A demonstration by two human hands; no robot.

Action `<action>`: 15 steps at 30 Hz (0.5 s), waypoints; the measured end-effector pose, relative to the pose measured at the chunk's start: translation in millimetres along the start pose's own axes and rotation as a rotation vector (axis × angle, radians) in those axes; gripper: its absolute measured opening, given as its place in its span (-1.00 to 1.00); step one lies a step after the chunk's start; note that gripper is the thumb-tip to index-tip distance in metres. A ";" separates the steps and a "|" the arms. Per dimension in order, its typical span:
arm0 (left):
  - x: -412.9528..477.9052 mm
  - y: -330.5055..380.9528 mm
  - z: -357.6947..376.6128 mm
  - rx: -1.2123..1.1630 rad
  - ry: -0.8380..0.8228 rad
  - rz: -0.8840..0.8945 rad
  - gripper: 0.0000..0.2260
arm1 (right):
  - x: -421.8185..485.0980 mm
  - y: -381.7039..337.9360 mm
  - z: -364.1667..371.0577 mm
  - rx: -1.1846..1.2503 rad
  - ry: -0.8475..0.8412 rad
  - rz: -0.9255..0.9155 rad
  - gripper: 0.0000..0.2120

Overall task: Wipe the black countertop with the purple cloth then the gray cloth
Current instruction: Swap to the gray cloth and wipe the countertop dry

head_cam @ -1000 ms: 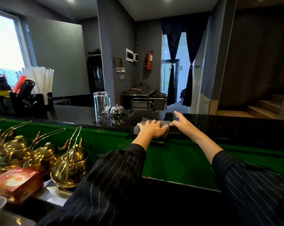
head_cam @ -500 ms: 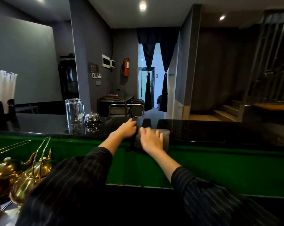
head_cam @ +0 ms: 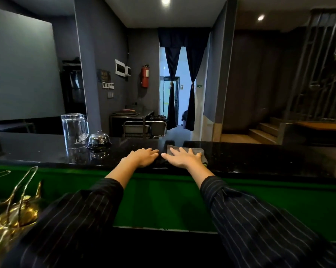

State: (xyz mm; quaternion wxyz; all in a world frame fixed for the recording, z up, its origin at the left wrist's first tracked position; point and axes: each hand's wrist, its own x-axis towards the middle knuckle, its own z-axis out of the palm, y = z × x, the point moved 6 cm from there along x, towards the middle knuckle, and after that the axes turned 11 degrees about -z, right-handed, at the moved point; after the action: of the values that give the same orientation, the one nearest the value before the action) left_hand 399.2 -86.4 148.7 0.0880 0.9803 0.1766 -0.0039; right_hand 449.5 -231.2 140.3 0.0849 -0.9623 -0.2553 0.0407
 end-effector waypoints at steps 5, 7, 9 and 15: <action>10.4 1.0 7.5 -0.061 0.096 0.026 -0.58 | 54.1 19.9 -5.0 -0.016 -0.016 -0.014 -0.24; 17.5 -3.5 7.1 -0.134 0.143 0.017 -0.58 | 77.9 19.4 -5.6 -0.021 -0.025 -0.005 -0.25; 23.9 -9.0 6.5 -0.192 0.184 0.002 -0.58 | 99.3 8.1 -5.8 -0.041 -0.026 -0.007 -0.26; 21.3 -10.7 1.5 -0.163 0.263 -0.070 -0.56 | 125.3 -59.3 9.1 -0.087 -0.065 -0.207 -0.37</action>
State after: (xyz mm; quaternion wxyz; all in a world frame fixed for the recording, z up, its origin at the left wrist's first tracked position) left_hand 415.6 -69.5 144.6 0.1432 0.9552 0.2206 0.1359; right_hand 528.2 -116.7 137.9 0.0383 -0.9317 -0.3574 0.0515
